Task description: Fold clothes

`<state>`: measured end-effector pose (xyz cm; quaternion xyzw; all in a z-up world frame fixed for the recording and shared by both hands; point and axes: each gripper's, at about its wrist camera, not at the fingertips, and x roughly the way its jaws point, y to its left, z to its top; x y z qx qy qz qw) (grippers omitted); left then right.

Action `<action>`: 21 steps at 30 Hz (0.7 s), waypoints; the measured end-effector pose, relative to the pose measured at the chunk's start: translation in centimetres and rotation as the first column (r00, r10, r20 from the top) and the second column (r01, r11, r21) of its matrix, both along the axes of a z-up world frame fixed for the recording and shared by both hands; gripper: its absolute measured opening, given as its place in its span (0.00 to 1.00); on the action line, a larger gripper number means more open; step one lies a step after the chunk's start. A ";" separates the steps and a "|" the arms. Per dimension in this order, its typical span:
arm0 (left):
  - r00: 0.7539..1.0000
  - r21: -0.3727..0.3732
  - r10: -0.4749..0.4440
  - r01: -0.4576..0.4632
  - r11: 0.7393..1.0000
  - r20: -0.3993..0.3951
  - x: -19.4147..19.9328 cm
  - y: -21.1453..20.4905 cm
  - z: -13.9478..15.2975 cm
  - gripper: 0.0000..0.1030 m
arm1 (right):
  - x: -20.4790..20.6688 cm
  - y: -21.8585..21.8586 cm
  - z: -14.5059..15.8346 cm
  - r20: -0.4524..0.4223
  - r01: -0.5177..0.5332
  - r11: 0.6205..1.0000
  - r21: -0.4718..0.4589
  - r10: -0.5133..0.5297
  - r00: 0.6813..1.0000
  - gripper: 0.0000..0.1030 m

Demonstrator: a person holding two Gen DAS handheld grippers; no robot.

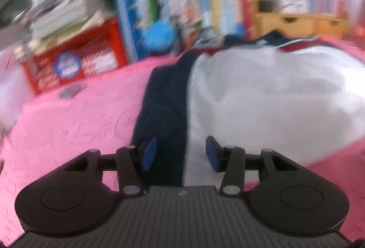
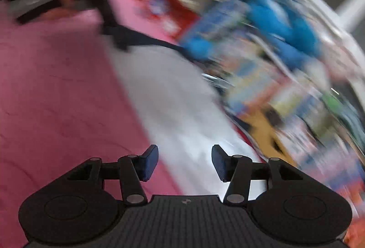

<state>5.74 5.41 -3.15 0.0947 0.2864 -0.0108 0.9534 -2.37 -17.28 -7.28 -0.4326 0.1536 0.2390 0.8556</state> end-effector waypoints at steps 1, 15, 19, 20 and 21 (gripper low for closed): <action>0.998 0.001 -0.057 0.057 0.998 0.018 -0.9 -0.4 0.6 0.44 | 0.3 0.8 -0.4 -0.011 -0.019 1.000 -0.022 0.019 1.000 0.49; 0.809 0.447 -0.585 0.504 0.739 0.054 -3.2 -12.1 -4.0 0.51 | 1.2 1.6 1.5 -0.001 -0.051 0.999 0.020 0.051 0.999 0.22; 0.807 0.451 -0.589 0.509 0.733 0.047 -2.1 -12.3 -3.6 0.51 | 1.1 1.0 1.0 0.004 -0.058 0.997 -0.057 0.059 0.998 0.26; 0.802 0.460 -0.596 0.514 0.724 0.043 -2.1 -12.4 -3.5 0.51 | 1.1 0.7 0.8 0.000 -0.056 0.996 -0.071 0.056 0.998 0.26; 0.797 0.468 -0.603 0.517 0.717 0.044 -2.2 -12.6 -3.6 0.51 | 1.1 0.6 0.6 -0.002 -0.056 0.994 -0.091 0.056 0.998 0.26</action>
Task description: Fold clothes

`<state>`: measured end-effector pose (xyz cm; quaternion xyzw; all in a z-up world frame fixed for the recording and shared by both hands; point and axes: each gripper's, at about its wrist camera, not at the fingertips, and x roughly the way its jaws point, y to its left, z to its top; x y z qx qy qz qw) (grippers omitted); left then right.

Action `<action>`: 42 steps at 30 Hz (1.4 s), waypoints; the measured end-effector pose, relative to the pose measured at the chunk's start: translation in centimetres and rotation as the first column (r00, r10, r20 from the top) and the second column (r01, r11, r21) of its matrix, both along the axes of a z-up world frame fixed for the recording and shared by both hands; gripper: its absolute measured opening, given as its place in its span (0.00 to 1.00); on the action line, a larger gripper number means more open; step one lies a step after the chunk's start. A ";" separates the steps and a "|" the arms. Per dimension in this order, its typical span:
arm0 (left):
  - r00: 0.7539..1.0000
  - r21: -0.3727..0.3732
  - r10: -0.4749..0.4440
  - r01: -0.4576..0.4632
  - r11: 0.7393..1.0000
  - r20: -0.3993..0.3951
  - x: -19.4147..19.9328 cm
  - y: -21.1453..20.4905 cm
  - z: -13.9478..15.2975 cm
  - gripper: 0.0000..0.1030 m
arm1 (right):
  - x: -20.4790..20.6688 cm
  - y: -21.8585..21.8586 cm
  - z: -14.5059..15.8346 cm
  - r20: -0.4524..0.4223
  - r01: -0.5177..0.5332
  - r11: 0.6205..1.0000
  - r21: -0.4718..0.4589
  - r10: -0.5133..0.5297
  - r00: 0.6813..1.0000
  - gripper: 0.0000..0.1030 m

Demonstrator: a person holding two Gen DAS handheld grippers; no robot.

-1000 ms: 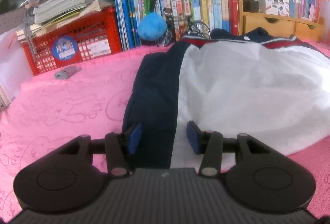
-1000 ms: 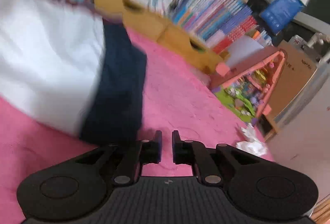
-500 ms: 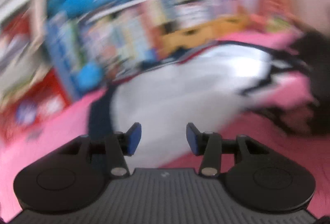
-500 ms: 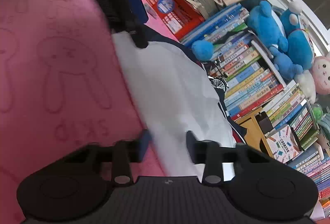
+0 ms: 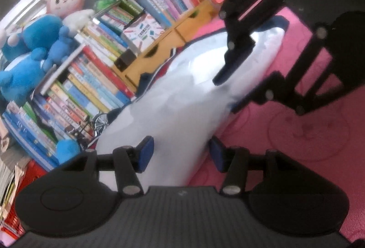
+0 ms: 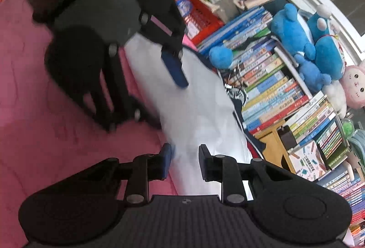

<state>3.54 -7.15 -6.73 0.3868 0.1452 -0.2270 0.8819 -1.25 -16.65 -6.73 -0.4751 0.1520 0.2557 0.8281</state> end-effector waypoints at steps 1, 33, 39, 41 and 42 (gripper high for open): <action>1.000 0.000 -0.005 0.005 1.000 0.002 0.0 -0.1 0.0 0.51 | 0.0 0.1 -0.4 -0.001 -0.003 1.000 -0.023 0.003 1.000 0.26; 0.969 0.201 0.245 -0.232 0.952 -0.042 1.6 11.0 1.2 0.13 | 5.1 -11.6 -5.3 0.102 0.315 0.917 -0.245 -0.298 0.949 0.11; 0.973 0.263 0.232 -0.221 0.939 -0.013 1.3 11.4 0.7 0.08 | 5.0 -12.4 -5.2 0.069 0.319 0.919 -0.233 -0.311 0.948 0.11; 0.972 0.281 0.235 -0.221 0.934 -0.017 0.9 11.7 0.7 0.08 | 4.7 -12.8 -5.1 0.059 0.318 0.920 -0.231 -0.313 0.948 0.11; 0.971 0.293 0.237 -0.222 0.930 -0.014 0.2 12.3 0.6 0.08 | 4.4 -13.5 -5.0 0.053 0.318 0.920 -0.231 -0.314 0.948 0.11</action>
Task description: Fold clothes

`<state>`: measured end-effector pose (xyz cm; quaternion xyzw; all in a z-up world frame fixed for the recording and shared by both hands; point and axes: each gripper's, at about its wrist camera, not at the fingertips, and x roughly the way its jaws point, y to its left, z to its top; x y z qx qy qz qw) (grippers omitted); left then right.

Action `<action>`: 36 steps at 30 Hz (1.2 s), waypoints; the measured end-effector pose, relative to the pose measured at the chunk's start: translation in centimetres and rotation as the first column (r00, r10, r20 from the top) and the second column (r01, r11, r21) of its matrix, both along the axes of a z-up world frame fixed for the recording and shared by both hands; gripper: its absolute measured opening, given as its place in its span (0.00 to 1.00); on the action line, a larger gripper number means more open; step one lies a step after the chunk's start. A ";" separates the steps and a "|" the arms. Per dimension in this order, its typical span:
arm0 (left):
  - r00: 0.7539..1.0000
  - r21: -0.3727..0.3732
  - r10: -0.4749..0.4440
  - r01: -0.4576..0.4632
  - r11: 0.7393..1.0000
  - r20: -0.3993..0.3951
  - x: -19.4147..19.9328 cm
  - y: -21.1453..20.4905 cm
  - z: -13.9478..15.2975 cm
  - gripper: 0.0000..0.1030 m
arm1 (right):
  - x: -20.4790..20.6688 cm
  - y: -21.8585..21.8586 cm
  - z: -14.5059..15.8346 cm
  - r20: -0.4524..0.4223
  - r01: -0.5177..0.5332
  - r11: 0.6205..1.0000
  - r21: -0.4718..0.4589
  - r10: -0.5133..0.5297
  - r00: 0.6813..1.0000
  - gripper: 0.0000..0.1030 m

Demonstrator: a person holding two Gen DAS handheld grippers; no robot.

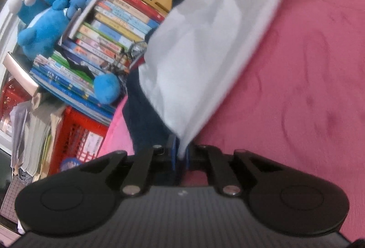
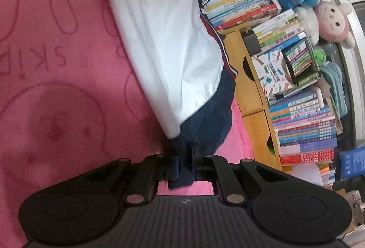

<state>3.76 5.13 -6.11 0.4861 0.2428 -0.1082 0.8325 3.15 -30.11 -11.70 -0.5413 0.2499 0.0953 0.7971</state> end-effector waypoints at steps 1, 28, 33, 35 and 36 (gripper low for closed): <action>1.000 0.011 0.004 -0.004 1.000 0.000 -0.7 0.5 -0.1 0.08 | -0.4 -0.7 0.1 -0.006 0.002 1.000 0.000 -0.002 1.000 0.11; 0.957 -0.620 0.269 -0.280 0.733 -0.114 9.1 -4.0 2.2 0.13 | 9.5 3.6 4.3 -0.280 0.315 0.447 0.837 -0.143 0.949 0.27; 0.906 -0.601 0.407 -0.389 0.698 -0.115 9.5 -0.5 2.1 0.26 | 10.8 -2.2 4.3 -0.315 0.391 0.410 0.824 -0.243 0.917 0.00; 0.879 -0.618 0.453 -0.441 0.650 -0.151 9.9 1.7 2.2 0.26 | 10.5 -3.6 4.2 -0.294 0.415 0.440 0.796 -0.317 0.902 0.00; 0.870 -0.624 0.464 -0.456 0.634 -0.164 9.9 2.4 2.2 0.26 | 10.3 -4.1 4.2 -0.269 0.434 0.463 0.773 -0.379 0.885 0.00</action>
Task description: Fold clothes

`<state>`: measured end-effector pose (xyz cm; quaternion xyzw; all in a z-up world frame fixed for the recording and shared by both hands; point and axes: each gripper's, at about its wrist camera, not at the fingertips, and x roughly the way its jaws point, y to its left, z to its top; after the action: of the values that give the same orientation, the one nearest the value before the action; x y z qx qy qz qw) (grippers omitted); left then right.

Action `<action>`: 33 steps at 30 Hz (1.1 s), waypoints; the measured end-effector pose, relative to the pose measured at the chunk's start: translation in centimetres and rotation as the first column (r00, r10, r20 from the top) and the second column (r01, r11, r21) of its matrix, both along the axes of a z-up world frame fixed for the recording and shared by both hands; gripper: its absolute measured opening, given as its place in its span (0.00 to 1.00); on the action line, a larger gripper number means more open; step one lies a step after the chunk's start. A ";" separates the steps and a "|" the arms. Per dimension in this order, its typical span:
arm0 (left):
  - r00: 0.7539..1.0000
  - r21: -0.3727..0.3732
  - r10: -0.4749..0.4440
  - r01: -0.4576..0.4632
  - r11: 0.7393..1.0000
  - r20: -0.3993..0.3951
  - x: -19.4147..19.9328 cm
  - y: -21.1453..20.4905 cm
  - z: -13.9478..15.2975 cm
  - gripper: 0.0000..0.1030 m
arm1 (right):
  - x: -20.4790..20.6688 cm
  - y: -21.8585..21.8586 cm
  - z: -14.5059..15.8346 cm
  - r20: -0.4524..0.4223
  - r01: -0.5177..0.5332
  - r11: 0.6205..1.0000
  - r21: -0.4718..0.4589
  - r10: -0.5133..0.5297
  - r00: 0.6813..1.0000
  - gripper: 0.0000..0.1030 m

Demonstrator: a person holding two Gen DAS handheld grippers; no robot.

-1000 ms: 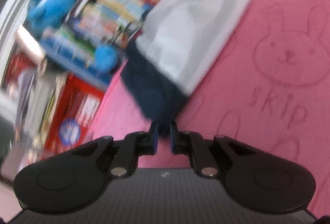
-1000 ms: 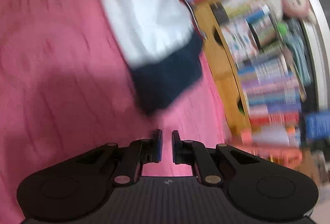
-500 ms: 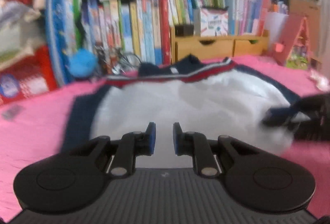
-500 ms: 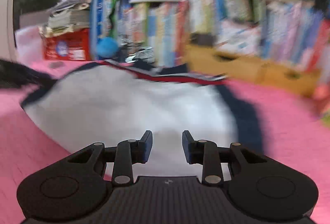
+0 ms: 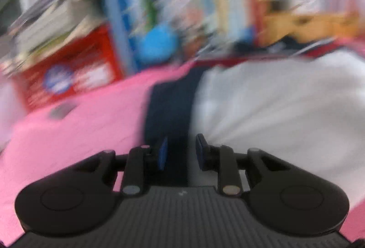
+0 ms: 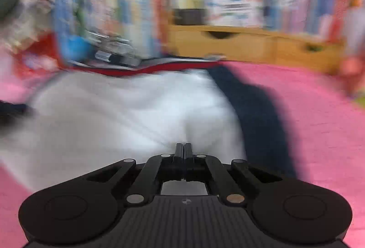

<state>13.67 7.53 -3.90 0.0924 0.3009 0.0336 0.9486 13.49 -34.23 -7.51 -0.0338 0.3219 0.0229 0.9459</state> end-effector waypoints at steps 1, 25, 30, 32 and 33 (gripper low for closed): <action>1.000 -0.014 0.016 -0.016 1.000 -0.007 0.0 0.8 0.0 0.26 | 0.0 -1.0 0.1 0.002 0.033 0.999 -0.002 -0.033 0.999 0.00; 0.994 0.019 -0.105 0.105 0.994 -0.003 7.8 -3.7 -0.3 0.16 | 8.4 4.7 0.4 0.038 -0.168 0.982 0.088 0.165 0.986 0.27; 0.996 0.049 -0.085 0.087 0.995 -0.033 7.5 -3.0 -1.2 0.17 | 9.5 -0.3 -0.4 0.007 0.002 0.989 0.148 -0.003 1.000 0.00; 0.996 0.055 -0.083 0.084 0.995 -0.033 7.4 -3.2 -1.3 0.17 | 9.8 -1.1 -0.1 0.020 0.098 0.990 0.100 -0.100 0.995 0.01; 0.996 0.047 -0.083 0.085 0.995 -0.034 7.7 -3.0 -1.3 0.17 | 10.1 -2.0 -0.1 0.017 0.128 0.985 0.114 -0.131 0.991 0.01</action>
<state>21.35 4.49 -5.15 0.1282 0.3110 -0.0005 0.9417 23.57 -36.19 -7.61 0.0401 0.3101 -0.0208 0.9496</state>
